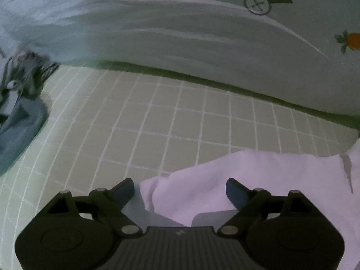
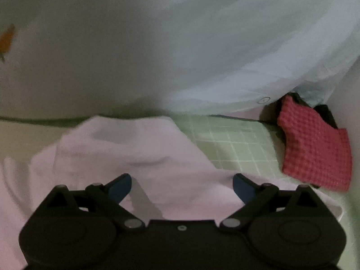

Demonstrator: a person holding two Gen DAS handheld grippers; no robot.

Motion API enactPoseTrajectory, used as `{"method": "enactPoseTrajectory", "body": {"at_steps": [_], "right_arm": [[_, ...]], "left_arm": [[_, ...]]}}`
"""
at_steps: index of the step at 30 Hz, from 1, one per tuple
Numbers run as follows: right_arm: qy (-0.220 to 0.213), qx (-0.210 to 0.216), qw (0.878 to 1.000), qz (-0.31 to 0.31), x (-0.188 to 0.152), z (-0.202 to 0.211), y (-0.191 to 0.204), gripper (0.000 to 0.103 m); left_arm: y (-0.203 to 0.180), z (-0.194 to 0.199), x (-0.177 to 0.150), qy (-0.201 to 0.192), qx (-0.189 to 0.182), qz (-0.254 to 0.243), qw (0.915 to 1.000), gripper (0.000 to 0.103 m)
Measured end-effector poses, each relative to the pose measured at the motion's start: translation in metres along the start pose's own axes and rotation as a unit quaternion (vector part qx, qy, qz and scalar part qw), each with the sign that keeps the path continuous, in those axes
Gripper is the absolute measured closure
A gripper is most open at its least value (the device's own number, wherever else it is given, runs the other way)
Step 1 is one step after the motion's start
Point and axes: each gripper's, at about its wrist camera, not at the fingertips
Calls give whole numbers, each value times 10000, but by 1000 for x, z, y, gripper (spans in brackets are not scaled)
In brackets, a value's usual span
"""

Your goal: Fold clothes

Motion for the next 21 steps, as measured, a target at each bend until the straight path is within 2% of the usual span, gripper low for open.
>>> {"method": "enactPoseTrajectory", "body": {"at_steps": [2, 4, 7, 10, 12, 14, 19, 20, 21], "right_arm": [[-45, 162, 9999, -5, 2, -1, -3, 4], [-138, 485, 9987, 7, 6, 0, -6, 4], [-196, 964, 9951, 31, 13, -2, -3, 3], [9, 1206, 9927, 79, 14, -11, 5, 2], [173, 1326, 9910, 95, 13, -19, 11, 2], [356, 1405, 9894, -109, 8, -28, 10, 2], [672, 1687, 9798, -838, -2, -35, -3, 7], [706, 1745, 9781, -886, -4, -35, -2, 12], [740, 1802, 9764, -934, -5, -35, -2, 17]], "left_arm": [[-2, -2, 2, -40, -143, -101, 9998, 13], [-4, -2, 4, -76, -362, -170, 9992, 12], [-7, -7, 7, -63, -466, -183, 9987, 12], [-9, -14, 9, -29, -513, -114, 9986, 12], [-10, -17, 8, 10, -718, 19, 9974, 13], [-11, -19, 6, 23, -754, 80, 9971, 13], [-22, -20, -2, 1, -494, -157, 9987, 17], [-25, -19, -3, -13, -403, -203, 9990, 22], [-28, -18, -5, -34, -289, -260, 9992, 33]]}}
Point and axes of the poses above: each gripper's, at about its wrist camera, not at the fingertips, and z roughly against the way its jaws point, y to its left, x to its top, and after that the axes turned 8 degrees about -x, right-handed
